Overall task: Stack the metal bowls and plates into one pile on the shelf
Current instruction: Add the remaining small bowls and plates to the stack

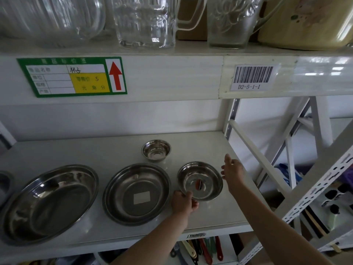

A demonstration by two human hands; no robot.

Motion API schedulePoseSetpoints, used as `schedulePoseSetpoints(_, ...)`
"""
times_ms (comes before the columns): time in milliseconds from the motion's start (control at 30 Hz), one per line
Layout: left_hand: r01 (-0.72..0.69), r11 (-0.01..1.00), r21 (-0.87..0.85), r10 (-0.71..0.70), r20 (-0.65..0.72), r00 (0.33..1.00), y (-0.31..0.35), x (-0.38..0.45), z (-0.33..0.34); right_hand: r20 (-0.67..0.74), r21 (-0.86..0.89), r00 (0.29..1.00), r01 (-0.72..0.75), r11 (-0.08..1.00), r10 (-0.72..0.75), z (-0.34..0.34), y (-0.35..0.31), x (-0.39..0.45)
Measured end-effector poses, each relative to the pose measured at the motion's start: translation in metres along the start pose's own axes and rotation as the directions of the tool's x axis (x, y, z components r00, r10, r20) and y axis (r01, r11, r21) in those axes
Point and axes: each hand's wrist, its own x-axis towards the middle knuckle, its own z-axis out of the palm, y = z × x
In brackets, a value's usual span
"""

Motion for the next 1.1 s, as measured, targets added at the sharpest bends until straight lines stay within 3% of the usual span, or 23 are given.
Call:
schedulePoseSetpoints(267,0.034,0.998,-0.05,-0.033,0.015,0.999,-0.004,-0.004,-0.011,0.122,-0.036,0.99,0.078,0.996,-0.073,0.043,-0.036,0.006)
schedulePoseSetpoints(533,-0.005,0.998,-0.064,0.007,0.02,1.0,-0.006,-0.013,-0.016,0.316,-0.112,0.948,0.075,0.991,-0.036,0.104,-0.059,0.011)
schedulePoseSetpoints(767,0.016,0.997,-0.075,-0.017,-0.009,1.0,-0.011,-0.013,-0.018,0.442,-0.312,0.897,0.147,0.939,0.006,0.167,-0.044,0.033)
schedulePoseSetpoints(1100,0.011,0.983,-0.185,-0.025,-0.071,0.997,-0.018,-0.007,-0.016,0.443,-0.346,0.888,0.04,0.937,0.126,0.201,-0.041,0.029)
